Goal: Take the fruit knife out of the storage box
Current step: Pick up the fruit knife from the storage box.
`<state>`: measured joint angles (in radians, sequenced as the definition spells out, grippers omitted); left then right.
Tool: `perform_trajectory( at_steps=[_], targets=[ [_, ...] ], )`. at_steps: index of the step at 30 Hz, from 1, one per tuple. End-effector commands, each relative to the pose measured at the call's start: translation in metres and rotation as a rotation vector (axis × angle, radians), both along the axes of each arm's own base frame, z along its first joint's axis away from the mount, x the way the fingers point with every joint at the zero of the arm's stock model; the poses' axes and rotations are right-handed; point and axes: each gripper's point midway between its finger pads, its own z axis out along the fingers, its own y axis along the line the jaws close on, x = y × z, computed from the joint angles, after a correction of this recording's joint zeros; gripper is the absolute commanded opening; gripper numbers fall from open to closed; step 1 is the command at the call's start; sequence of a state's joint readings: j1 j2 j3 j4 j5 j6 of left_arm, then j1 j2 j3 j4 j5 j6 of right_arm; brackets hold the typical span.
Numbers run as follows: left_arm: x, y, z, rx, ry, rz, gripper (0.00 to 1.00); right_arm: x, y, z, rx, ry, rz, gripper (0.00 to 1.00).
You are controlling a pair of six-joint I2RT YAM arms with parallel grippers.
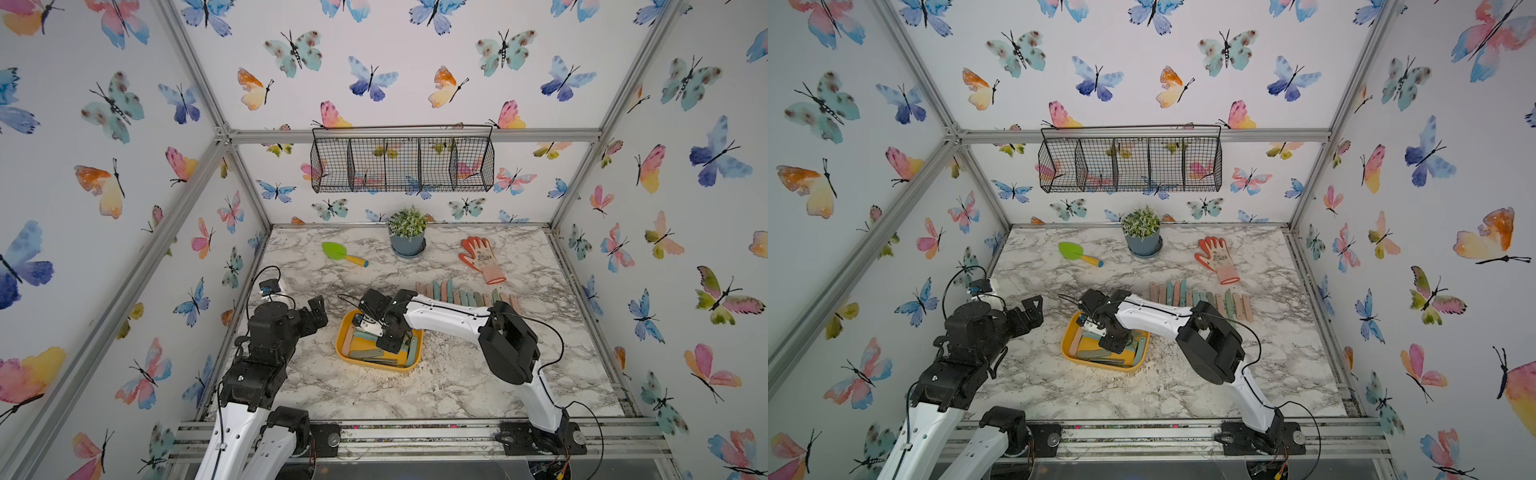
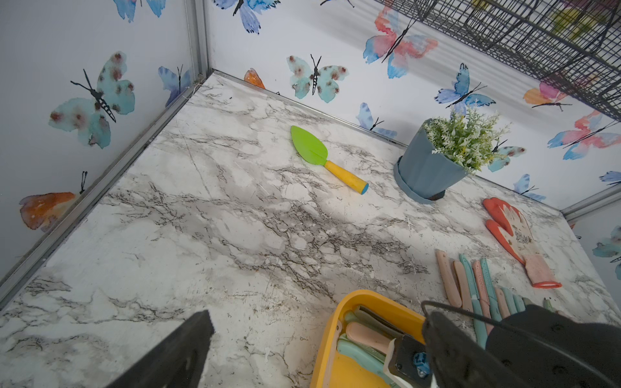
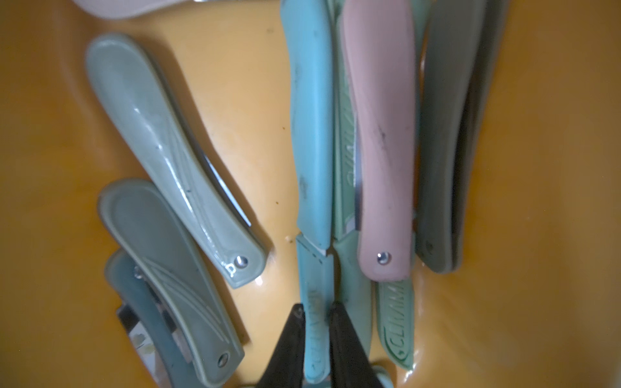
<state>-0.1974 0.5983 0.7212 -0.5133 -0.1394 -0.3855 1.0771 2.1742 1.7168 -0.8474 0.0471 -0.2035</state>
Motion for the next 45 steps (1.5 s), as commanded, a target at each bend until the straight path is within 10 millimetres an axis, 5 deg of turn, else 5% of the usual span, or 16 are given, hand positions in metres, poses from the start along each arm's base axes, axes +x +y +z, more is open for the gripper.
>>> perform_trajectory(
  at_steps=[1, 18, 28, 35, 45],
  targets=[
    [0.002, 0.003, -0.002, 0.003, -0.003, 0.016, 0.98, -0.005, -0.003, -0.015, -0.027, 0.039, 0.006, 0.19],
    [0.002, 0.003, -0.003, 0.004, 0.001, 0.018, 0.98, -0.010, -0.004, -0.032, -0.065, 0.083, 0.007, 0.32],
    [0.002, 0.004, -0.003, 0.005, 0.002, 0.021, 0.98, -0.009, 0.000, -0.028, -0.047, 0.077, 0.010, 0.21],
    [0.002, 0.003, -0.003, 0.006, 0.001, 0.020, 0.98, -0.007, 0.004, -0.015, -0.014, 0.060, 0.011, 0.16],
    [0.003, 0.003, -0.003, 0.005, 0.002, 0.018, 0.98, 0.001, 0.012, 0.032, 0.081, -0.009, 0.007, 0.16]
  ],
)
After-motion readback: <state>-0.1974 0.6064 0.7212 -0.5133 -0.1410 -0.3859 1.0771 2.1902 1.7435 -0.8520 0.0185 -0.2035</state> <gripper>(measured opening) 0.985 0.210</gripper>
